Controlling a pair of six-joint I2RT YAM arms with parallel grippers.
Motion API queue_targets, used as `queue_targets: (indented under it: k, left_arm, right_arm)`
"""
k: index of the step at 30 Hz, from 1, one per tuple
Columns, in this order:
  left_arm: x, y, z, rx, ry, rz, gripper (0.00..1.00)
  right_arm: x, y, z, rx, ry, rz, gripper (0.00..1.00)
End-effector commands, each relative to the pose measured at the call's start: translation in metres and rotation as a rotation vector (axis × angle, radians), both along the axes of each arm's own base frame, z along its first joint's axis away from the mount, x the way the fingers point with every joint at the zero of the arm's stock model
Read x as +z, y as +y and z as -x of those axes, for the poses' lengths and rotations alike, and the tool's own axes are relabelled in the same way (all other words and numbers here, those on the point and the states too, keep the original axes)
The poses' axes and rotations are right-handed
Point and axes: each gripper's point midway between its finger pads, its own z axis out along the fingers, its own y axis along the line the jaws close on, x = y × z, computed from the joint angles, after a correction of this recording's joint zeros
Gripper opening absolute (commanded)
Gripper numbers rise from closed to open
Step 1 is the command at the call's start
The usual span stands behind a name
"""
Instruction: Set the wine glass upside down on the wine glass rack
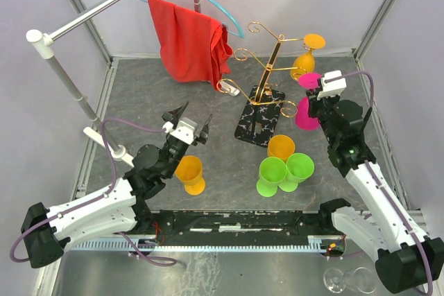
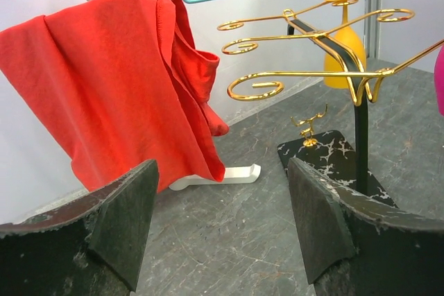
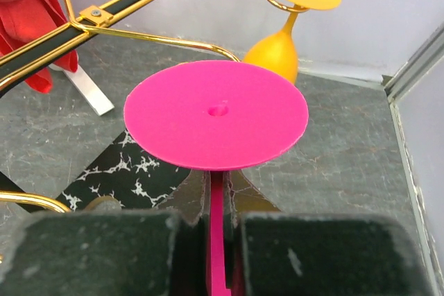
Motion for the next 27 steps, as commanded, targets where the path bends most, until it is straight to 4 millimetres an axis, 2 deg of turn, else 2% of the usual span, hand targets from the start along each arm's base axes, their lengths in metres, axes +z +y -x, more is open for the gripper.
queue_targets:
  k: [1, 15, 27]
  left_arm:
    - [0.007, 0.006, 0.0, 0.024, -0.026, 0.057, 0.82]
    - [-0.005, 0.012, -0.002, 0.057, -0.023, 0.052, 0.84]
    - [-0.005, 0.012, -0.003, 0.066, -0.03, 0.04, 0.85]
  right_arm:
    - [0.033, 0.009, -0.003, 0.051, -0.171, -0.044, 0.01]
    - [0.01, 0.036, -0.017, 0.166, -0.195, -0.093, 0.01]
    - [0.0, 0.035, -0.032, 0.162, -0.244, -0.117, 0.01]
